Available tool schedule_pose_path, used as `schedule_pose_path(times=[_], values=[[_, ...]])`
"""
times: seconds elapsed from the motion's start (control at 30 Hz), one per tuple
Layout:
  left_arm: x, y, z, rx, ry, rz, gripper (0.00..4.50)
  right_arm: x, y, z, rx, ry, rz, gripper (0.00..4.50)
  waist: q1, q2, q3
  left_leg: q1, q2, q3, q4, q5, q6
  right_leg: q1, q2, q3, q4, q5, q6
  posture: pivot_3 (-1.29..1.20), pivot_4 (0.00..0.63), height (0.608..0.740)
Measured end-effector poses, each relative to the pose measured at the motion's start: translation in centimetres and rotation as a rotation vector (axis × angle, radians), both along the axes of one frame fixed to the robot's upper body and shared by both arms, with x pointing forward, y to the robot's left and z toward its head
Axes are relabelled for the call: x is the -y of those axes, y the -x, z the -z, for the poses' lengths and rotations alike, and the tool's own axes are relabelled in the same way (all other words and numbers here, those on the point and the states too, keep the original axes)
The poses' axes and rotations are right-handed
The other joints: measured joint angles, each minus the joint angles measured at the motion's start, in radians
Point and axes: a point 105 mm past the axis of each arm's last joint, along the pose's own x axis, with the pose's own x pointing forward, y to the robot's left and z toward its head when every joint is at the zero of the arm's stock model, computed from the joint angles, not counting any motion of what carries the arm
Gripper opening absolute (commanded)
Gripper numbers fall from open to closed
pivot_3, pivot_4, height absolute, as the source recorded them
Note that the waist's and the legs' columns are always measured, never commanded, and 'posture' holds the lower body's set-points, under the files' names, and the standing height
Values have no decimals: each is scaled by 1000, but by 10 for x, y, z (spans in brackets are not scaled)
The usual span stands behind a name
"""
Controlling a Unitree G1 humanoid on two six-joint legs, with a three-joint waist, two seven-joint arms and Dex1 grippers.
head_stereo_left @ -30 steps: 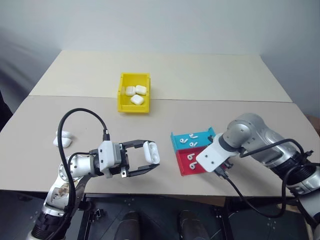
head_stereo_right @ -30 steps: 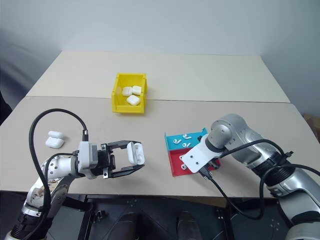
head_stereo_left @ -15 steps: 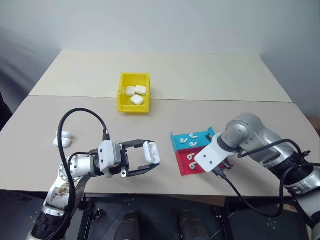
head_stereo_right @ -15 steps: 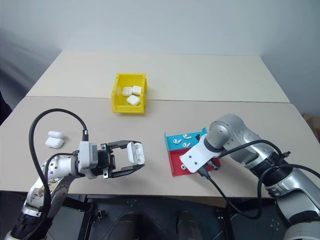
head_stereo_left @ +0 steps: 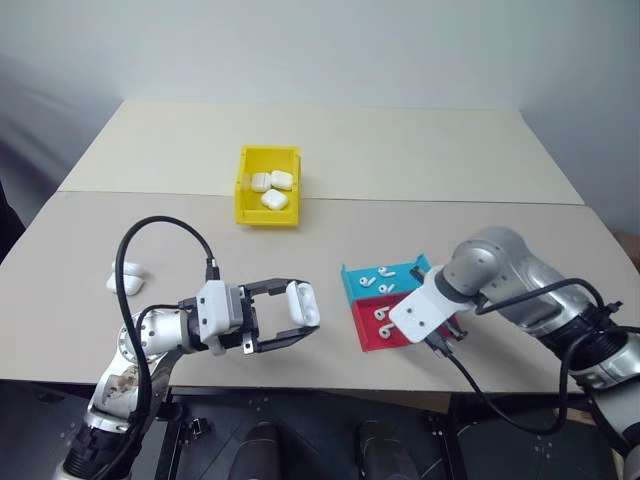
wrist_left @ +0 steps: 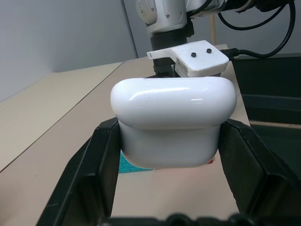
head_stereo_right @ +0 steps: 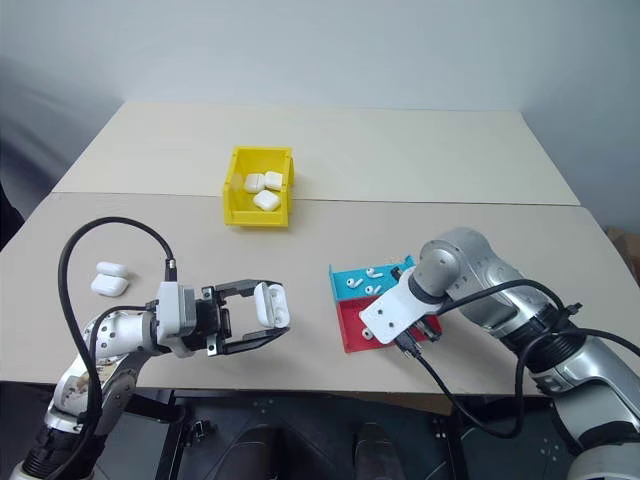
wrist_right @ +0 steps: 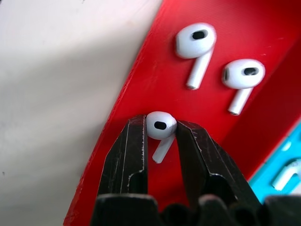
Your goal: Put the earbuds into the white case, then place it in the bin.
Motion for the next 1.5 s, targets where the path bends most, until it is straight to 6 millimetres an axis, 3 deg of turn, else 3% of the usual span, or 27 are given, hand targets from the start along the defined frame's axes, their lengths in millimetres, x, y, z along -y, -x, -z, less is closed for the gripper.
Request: schedule_pose_path(times=[0.2,0.4,0.5,0.77,1.07,1.5], values=[[11,2,-24,14,108,59,2800,-5,6,-87,68,-473,109,1060,4,0,0,0,0,-1,0,0,0,1,0,-1,-1,0,0,0,150,740],[30,2,-44,54,184,168,2800,-6,28,-152,8,-1125,133,1060,3,-1,0,0,0,-1,0,0,0,2,0,-1,0,0,0,0,150,740],[41,-3,-48,49,195,217,2800,-5,44,-174,-13,-1330,84,1060,2,-1,0,0,0,-1,0,0,0,2,0,-1,-1,0,0,0,150,740],[59,-8,-65,19,213,308,2800,-17,63,-178,-121,-1545,-13,1060,-4,-1,0,-1,0,-1,0,0,0,1,0,-1,-1,0,0,0,150,740],[61,1,-71,25,214,348,2800,-37,67,-166,-201,-1545,-110,1060,-2,-1,0,-1,0,-1,0,0,0,1,0,-1,-1,0,0,0,150,740],[59,5,-76,54,198,347,2800,-46,57,-149,-222,-1479,-142,1060,-1,-1,0,0,0,-1,0,0,0,1,0,-1,-1,0,0,0,150,740]])
